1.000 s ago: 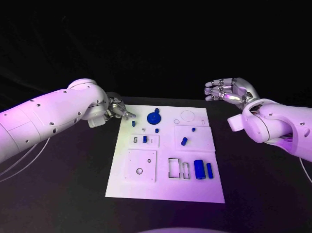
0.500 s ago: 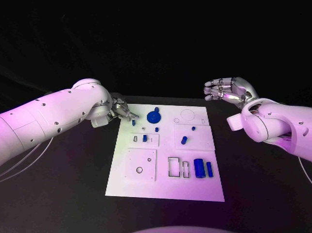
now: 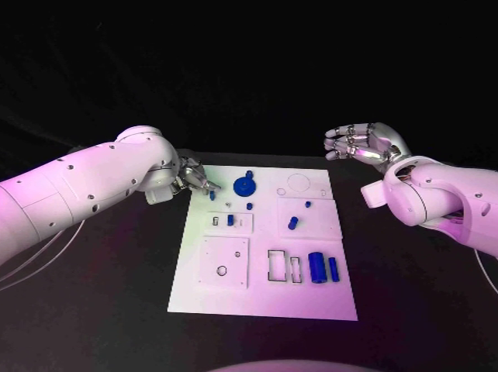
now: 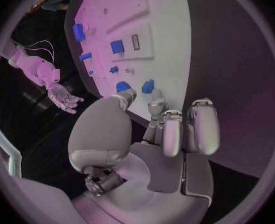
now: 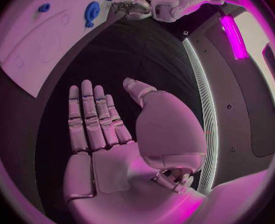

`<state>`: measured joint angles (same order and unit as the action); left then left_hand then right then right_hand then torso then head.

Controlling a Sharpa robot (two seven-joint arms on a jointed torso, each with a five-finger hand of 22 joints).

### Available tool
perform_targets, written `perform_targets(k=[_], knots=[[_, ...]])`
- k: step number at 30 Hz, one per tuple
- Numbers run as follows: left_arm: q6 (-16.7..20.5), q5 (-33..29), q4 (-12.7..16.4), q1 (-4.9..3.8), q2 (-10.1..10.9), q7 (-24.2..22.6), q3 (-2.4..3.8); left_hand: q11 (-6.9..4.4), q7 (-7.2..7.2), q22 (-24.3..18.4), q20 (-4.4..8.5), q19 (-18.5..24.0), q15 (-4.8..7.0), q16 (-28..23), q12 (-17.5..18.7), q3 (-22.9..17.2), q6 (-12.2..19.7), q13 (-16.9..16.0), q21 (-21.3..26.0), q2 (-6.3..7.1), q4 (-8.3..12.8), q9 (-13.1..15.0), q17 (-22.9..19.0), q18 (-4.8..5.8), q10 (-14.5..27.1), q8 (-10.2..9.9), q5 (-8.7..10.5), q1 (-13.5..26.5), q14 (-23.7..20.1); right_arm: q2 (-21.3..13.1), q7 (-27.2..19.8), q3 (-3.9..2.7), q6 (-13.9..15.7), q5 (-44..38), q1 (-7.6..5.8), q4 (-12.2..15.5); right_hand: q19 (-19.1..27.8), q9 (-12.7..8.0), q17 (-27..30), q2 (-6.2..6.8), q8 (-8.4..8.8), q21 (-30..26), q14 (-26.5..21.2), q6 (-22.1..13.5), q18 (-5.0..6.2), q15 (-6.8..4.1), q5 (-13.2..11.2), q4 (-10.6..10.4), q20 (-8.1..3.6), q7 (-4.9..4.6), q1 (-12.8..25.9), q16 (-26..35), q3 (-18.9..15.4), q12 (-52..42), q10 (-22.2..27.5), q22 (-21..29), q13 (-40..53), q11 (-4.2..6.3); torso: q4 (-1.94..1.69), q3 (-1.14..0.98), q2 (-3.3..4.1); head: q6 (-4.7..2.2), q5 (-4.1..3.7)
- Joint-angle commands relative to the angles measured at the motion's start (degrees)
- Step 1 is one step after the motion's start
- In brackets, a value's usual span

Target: Assemble the parts on the task board

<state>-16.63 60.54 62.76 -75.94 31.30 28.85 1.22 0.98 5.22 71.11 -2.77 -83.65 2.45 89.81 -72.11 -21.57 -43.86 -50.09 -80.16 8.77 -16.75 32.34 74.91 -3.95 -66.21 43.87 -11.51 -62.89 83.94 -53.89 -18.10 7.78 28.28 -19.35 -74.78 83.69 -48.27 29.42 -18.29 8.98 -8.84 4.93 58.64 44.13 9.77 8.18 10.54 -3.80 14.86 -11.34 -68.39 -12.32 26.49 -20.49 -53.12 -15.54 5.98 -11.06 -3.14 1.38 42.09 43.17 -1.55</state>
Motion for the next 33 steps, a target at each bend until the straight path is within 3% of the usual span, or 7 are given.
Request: perform_targets(k=[1,17,26,29,30,31,33], knots=[[-1.20,-0.33,-0.11,0.02,-0.26,-0.36,-0.02,-0.08,-0.05,0.10,0.14,-0.29,0.39,0.19,-0.27,-0.06,-0.27,-0.01,-0.36,-0.42,0.16,0.03,15.09,0.22,-0.36,0.26,-0.26,-1.02,6.06,0.05,-0.29,0.00,-0.90,-0.11,0.04,0.01,-0.15,-0.09,0.07,-0.23,0.20,-0.34,-0.25,-0.45,0.76,0.22,0.38,0.01,0.41,-3.57,0.56,0.29,-0.31,0.15,0.36,0.09,-0.08,-0.02,0.03,0.01,0.01,-0.03,0.01],[-0.84,-0.95,-0.62,0.21,-0.69,-0.38,-0.39,-0.25,-0.22,0.18,0.26,-0.31,0.55,0.19,-0.35,-1.04,-0.33,0.01,-0.37,-1.94,0.13,-0.04,15.09,0.23,-0.48,0.54,-0.33,-3.02,6.06,0.11,-0.20,0.00,-0.97,-0.11,0.06,-0.08,-0.16,-0.10,0.10,-0.31,0.21,-0.37,-0.23,-0.44,0.77,0.22,0.40,0.02,0.42,-3.57,0.54,0.32,-0.33,0.13,0.36,0.16,-0.13,-0.02,-0.01,0.02,-0.02,0.20,0.07],[-0.45,-1.70,-0.64,0.22,-0.64,-0.49,-0.48,-0.68,-0.70,0.22,0.47,-0.31,0.91,0.19,-0.43,-3.81,-0.36,0.07,-0.34,-3.63,0.85,0.06,15.09,0.22,-0.61,1.32,-0.25,-7.48,6.06,0.18,-0.18,0.00,-1.01,-0.11,0.07,-0.17,-0.16,-0.10,0.10,-0.31,0.21,-0.37,-0.23,-0.44,0.77,0.22,0.40,0.02,0.42,-3.57,0.54,0.32,-0.33,0.13,0.36,0.16,-0.13,-0.02,-0.01,0.03,-0.01,0.42,-0.05],[0.52,-3.23,-0.66,0.22,-0.54,-0.56,-0.49,-0.99,-0.93,0.52,0.72,-0.41,1.33,0.19,-0.70,-11.06,0.93,-0.81,-0.48,-5.53,4.03,0.58,15.09,0.27,-1.28,2.27,-0.43,-13.39,6.06,0.20,-0.16,0.00,-1.02,-0.11,0.08,-0.19,-0.16,-0.10,0.10,-0.31,0.21,-0.37,-0.23,-0.44,0.77,0.22,0.40,0.02,0.42,-3.57,0.54,0.32,-0.33,0.13,0.36,0.16,-0.13,-0.02,0.01,0.03,-0.01,0.48,-0.03],[0.78,-3.81,-0.66,0.22,-0.49,-0.59,-0.50,-0.70,-0.63,0.57,0.67,-0.43,1.17,0.19,-0.69,-12.97,1.23,-0.80,-0.51,-4.99,4.26,0.92,15.09,0.29,-1.32,2.80,-0.17,-13.45,6.06,0.20,-0.16,0.00,-1.03,-0.11,0.09,-0.20,-0.16,-0.10,0.10,-0.31,0.21,-0.37,-0.23,-0.44,0.77,0.22,0.40,0.02,0.42,-3.57,0.54,0.32,-0.33,0.13,0.36,0.16,-0.13,-0.02,0.01,0.03,-0.02,0.49,-0.01],[1.04,-4.38,-0.65,0.22,-0.42,-0.62,-0.50,-0.53,-0.35,0.54,0.34,-0.40,0.99,0.19,-0.96,-17.45,1.80,-0.99,-0.47,-3.70,4.56,1.87,15.09,0.28,-1.75,4.41,-0.04,-12.53,6.06,0.20,-0.15,0.01,-1.03,-0.11,0.09,-0.20,-0.16,-0.10,0.10,-0.31,0.21,-0.37,-0.23,-0.44,0.77,0.22,0.40,0.02,0.42,-3.57,0.54,0.32,-0.33,0.13,0.36,0.16,-0.13,-0.02,0.01,0.03,-0.02,0.49,-0.01],[1.40,-5.32,-0.61,0.22,-0.28,-0.68,-0.51,-0.61,-0.49,0.60,0.30,-0.41,0.89,0.19,-1.20,-19.16,2.01,-1.27,-0.50,-3.36,4.84,2.26,15.09,0.29,-2.03,5.14,-0.01,-11.91,6.06,0.21,-0.13,0.01,-1.05,-0.11,0.10,-0.22,-0.16,-0.10,0.10,-0.31,0.21,-0.37,-0.23,-0.44,0.77,0.22,0.40,0.02,0.42,-3.57,0.54,0.32,-0.33,0.13,0.36,0.16,-0.13,-0.02,0.02,0.03,-0.03,0.49,-0.01]])
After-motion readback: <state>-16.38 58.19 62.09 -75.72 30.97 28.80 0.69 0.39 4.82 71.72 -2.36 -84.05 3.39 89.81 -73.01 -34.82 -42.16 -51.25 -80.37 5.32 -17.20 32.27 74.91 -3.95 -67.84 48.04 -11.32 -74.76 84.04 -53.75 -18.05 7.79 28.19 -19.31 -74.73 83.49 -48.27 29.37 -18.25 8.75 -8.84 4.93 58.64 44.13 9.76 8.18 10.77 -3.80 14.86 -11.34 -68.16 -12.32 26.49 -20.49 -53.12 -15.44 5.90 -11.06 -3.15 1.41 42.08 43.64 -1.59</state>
